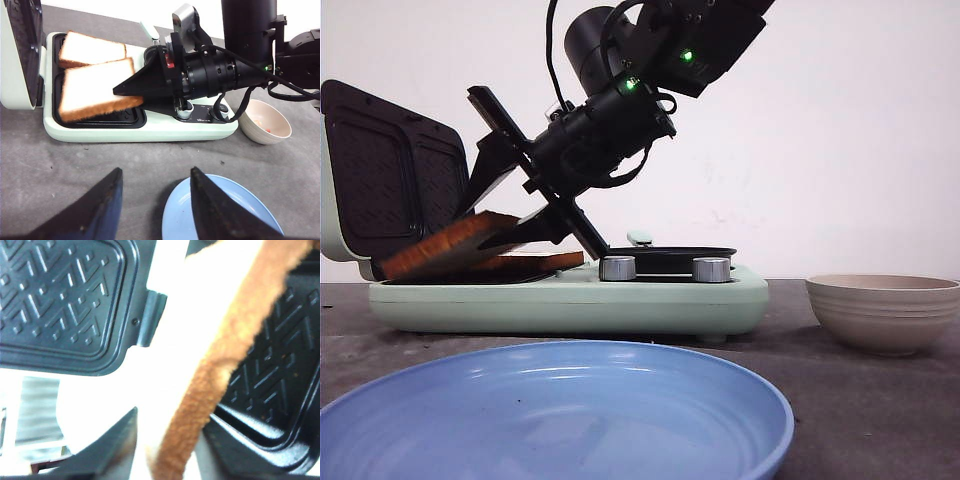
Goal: Make breakfast with bread and shrimp
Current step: 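Carry the bread over to the nearer grill plate and release it, then raise the right gripper away from the grill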
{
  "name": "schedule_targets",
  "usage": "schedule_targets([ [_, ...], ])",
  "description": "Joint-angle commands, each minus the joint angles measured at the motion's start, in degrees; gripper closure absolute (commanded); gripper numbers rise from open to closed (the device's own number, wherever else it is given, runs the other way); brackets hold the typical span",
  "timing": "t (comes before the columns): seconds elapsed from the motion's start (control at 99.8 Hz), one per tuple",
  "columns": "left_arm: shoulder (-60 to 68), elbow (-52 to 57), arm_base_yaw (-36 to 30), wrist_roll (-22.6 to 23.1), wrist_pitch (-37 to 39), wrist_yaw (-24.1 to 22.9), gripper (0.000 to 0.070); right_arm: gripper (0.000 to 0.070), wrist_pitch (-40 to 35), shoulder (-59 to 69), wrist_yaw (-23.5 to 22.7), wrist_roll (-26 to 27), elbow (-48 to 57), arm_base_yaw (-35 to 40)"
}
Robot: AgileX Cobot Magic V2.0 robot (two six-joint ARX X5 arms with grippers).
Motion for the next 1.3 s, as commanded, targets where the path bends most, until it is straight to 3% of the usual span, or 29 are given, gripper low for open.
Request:
schedule_targets([
  [0.0,-0.07,0.5,-0.15,0.79,0.83,-0.33,0.0503,0.0471,-0.02,1.7,1.14,-2.01,1.27,0.44],
  [0.17,-0.07,0.5,-0.15,0.81,0.83,-0.33,0.0503,0.034,-1.73,1.7,3.06,-4.24,1.27,0.44],
  [0.381,-0.07,0.5,-0.15,1.44,0.85,-0.35,0.0503,0.0314,-6.49,1.66,4.85,-9.53,1.29,0.44],
  [0.711,-0.07,0.5,-0.15,1.44,0.83,-0.37,0.0503,0.0285,-10.08,1.51,7.96,-12.92,1.86,0.15],
  [0.962,-0.09,0.5,-0.15,1.62,0.83,-0.81,0.0503,0.0283,-19.56,1.4,13.79,-20.5,8.35,0.17],
  [1.292,-0.09,0.5,-0.15,1.62,0.83,-1.07,0.0503,0.0284,-23.5,0.33,15.76,-27.21,14.47,0.2],
])
